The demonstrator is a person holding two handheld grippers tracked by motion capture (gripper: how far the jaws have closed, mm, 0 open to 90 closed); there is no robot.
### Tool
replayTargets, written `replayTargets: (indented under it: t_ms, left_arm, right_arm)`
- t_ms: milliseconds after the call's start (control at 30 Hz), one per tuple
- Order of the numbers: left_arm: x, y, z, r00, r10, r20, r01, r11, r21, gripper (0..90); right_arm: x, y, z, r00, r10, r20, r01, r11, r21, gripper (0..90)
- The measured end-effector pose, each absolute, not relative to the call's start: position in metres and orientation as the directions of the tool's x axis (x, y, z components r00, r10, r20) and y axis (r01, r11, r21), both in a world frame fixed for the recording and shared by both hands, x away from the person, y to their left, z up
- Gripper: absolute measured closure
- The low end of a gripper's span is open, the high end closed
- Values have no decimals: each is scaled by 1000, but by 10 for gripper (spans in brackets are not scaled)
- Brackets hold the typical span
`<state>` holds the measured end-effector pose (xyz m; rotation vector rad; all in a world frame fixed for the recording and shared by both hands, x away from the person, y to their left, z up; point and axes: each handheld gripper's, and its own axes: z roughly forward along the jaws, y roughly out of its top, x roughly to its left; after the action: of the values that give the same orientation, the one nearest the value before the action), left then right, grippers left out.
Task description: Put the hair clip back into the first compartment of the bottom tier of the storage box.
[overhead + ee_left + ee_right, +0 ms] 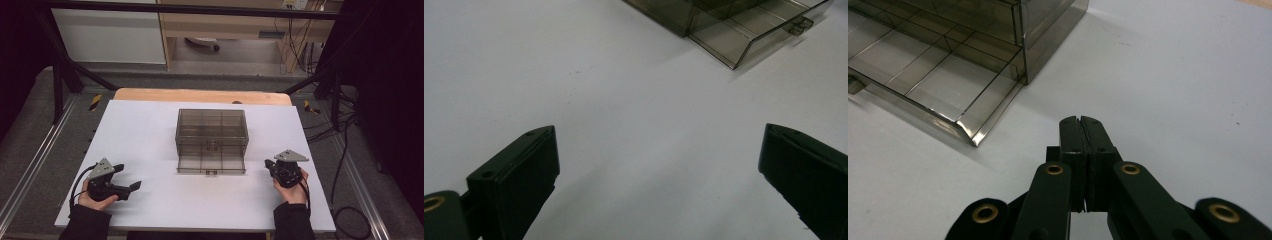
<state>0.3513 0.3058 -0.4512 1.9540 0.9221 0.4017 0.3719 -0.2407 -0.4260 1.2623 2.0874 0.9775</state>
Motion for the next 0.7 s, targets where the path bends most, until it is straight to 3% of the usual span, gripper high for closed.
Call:
replayTargets:
  t_ms: [700]
  left_arm:
    - [351,306,-451,667,740,-83,444,-306,842,21]
  right_arm:
    - [368,-231,-417,-483,875,-24,523,311,793,892]
